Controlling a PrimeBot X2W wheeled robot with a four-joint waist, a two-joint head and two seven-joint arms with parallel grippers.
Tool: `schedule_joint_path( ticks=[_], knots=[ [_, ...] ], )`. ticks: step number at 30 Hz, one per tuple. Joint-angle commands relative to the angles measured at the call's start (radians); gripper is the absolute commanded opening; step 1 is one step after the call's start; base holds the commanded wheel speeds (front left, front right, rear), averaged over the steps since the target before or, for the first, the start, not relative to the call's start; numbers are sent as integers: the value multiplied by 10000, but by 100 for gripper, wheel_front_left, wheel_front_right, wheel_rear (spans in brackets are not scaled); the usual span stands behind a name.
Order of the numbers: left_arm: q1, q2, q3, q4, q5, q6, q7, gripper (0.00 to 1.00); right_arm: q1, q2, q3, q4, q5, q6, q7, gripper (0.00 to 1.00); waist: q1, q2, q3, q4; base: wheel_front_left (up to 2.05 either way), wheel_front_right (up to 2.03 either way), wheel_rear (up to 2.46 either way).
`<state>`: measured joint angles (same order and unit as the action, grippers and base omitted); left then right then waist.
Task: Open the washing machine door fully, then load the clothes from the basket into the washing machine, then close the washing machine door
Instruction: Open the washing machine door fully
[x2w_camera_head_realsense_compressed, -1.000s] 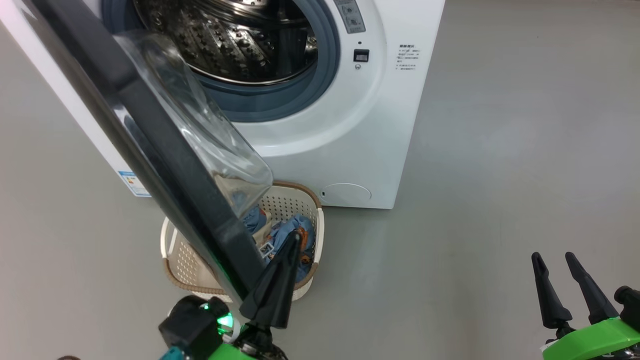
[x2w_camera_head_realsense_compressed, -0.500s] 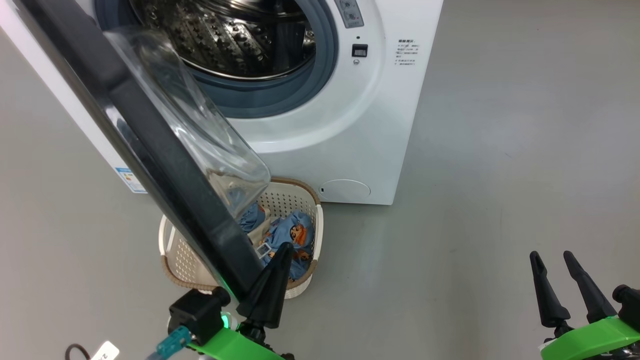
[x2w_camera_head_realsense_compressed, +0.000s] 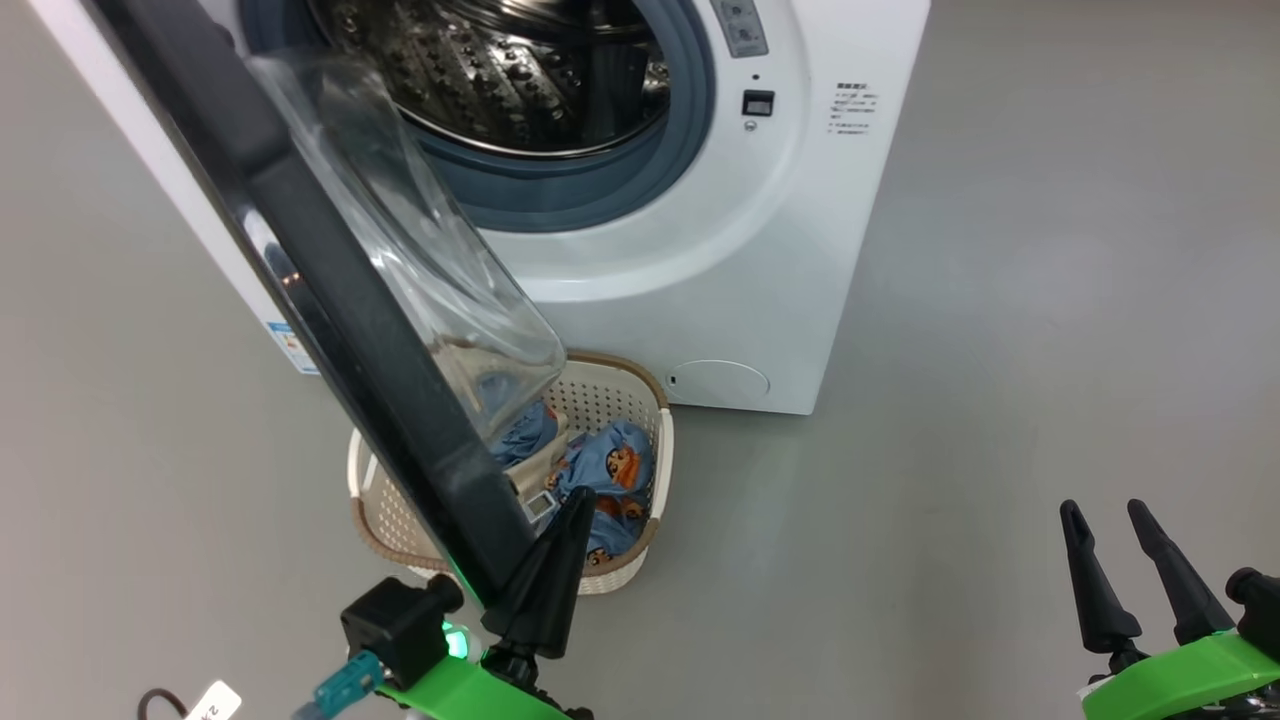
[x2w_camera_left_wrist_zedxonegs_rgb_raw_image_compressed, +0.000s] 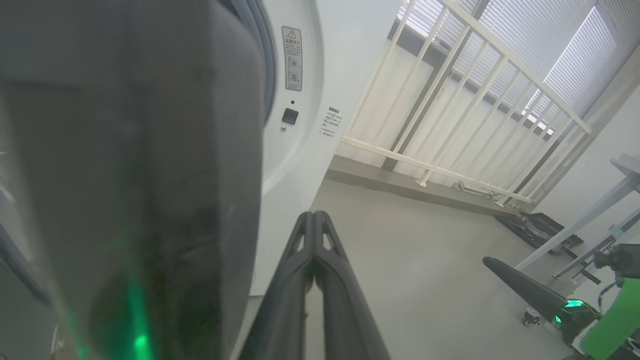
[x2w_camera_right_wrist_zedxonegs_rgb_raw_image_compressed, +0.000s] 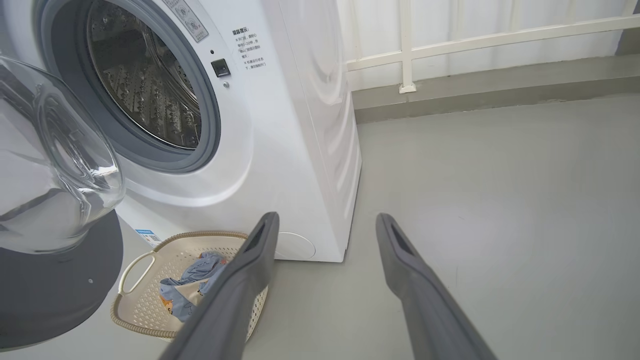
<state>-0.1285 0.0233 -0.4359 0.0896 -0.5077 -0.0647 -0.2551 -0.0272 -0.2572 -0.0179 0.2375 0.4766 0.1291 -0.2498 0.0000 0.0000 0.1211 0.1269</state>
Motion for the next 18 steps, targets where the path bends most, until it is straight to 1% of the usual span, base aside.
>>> schedule_joint_path(
  ticks=[1,10,11,18],
  knots=[
    [-270,270,815,-191,-110,228,-67,0,-316,-220,235,-291,-47,16,-120,100,0,0,2,159,0,0,0],
    [62,270,1018,-371,-47,335,-67,0,-317,-281,361,-344,-55,16,-120,100,0,0,-28,686,0,0,0],
    [142,269,1046,-414,-34,389,-67,0,-305,-291,388,-340,-48,16,-120,100,0,0,-35,835,0,0,0],
    [363,269,1231,-577,35,545,-67,0,-298,-320,427,-333,-28,16,-120,100,0,0,-30,1278,0,0,0]
  ],
)
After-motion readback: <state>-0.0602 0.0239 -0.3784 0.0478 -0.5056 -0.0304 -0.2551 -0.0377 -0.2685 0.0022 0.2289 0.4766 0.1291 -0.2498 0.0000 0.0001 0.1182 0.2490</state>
